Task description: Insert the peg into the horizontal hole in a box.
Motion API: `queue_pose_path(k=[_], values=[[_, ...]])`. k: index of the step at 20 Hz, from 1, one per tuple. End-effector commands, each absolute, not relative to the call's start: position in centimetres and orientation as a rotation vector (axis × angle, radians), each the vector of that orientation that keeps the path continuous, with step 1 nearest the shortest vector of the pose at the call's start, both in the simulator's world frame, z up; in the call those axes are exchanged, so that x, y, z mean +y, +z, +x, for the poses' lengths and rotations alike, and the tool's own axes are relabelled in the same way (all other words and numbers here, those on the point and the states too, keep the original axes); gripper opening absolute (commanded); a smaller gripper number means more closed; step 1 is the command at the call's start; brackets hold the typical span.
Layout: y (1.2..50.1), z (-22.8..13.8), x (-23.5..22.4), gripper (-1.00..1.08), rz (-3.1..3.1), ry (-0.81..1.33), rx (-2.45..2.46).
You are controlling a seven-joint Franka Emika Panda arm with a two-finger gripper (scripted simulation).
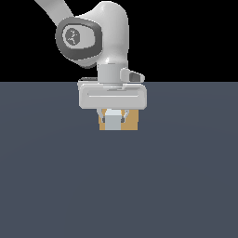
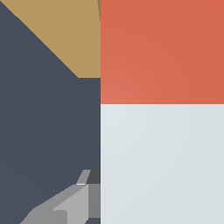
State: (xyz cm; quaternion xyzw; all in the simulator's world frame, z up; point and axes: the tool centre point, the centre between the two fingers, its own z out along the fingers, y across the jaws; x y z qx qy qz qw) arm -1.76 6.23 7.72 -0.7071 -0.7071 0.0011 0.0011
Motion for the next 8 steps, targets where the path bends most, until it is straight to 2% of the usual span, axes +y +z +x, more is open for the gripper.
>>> queue_pose_path(k=[1,8], values=[[7.9,-1.6,7.9,-1.00,-2.221,-0.003,-2.222],[8.0,-1.6,9.8,-1.00,-2.222,-0.004,-2.223]])
